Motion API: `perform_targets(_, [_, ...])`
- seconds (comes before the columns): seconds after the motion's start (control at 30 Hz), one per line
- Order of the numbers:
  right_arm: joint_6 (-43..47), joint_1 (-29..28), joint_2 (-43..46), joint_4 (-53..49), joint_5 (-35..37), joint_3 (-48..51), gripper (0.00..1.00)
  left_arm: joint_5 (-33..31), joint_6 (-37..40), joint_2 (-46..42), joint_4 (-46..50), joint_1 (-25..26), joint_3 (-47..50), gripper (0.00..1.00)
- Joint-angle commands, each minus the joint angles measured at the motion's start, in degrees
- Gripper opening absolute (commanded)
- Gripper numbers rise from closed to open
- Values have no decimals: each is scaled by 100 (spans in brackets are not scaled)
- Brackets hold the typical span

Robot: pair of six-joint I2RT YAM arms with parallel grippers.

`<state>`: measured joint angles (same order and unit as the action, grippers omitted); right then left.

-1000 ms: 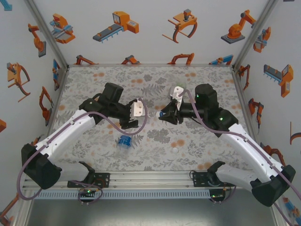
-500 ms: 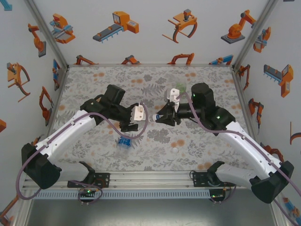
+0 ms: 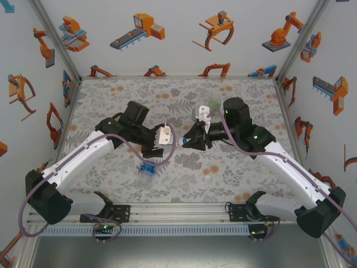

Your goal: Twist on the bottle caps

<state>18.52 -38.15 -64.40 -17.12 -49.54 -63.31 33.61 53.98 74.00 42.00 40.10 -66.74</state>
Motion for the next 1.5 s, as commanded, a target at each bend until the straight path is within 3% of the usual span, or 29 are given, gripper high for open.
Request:
perform_targets(0.0, [231, -105, -51, -81, -38, -201, 0, 344, 44, -134, -10, 43, -268, 0])
perform_targets(0.13, [374, -141, -90, -277, 221, -259, 0, 435, 6, -133, -2, 46, -299, 0])
perform_targets(0.6, [1030, -197, -208, -399, 50, -253, 0, 875, 219, 422, 857, 48, -918, 0])
perform_targets(1.0, [1673, -360, -600, -1393, 305, -879, 0, 896, 379, 559, 1207, 87, -1131, 0])
perform_targets(1.2, [146, -360, -461, -521, 785, -416, 0, 495, 190, 293, 455, 83, -684, 0])
perform_targets(1.47, [-3673, -360, -447, 261, 1846, -9, 0, 183, 105, 168, -108, 82, -352, 0])
